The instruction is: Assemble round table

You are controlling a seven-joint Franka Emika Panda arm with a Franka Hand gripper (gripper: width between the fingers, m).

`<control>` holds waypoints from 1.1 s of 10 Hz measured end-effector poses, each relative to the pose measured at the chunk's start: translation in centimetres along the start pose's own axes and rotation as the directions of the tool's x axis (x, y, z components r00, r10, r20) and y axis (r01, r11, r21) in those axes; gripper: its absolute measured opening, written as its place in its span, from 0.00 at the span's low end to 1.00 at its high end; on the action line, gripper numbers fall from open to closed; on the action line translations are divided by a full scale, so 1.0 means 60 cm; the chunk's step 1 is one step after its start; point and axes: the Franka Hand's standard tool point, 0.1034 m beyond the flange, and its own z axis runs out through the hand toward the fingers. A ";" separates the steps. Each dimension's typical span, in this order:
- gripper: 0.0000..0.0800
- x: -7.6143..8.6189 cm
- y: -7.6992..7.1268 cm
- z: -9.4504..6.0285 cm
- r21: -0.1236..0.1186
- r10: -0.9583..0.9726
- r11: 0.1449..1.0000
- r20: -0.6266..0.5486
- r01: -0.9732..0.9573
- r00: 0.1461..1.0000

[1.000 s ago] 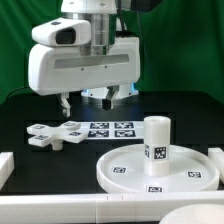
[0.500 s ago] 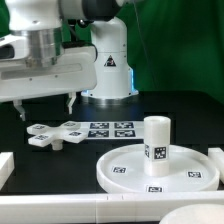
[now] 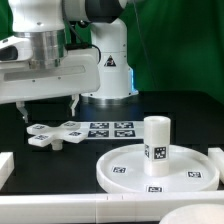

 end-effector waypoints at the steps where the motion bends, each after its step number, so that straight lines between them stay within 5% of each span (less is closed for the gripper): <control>1: 0.81 0.002 0.005 0.004 -0.037 -0.011 0.999 -0.039 0.010 0.999; 2: 0.81 0.003 0.007 0.006 -0.078 -0.026 0.997 -0.083 0.020 0.996; 3: 0.81 -0.002 0.003 0.009 -0.060 -0.024 0.998 -0.062 0.020 0.998; 11: 0.81 -0.005 -0.014 0.025 -0.041 -0.044 0.998 -0.030 0.043 0.999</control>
Offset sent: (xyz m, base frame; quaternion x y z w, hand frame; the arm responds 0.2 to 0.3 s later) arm 0.0000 0.0000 0.0000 0.0000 0.0000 0.0000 1.0000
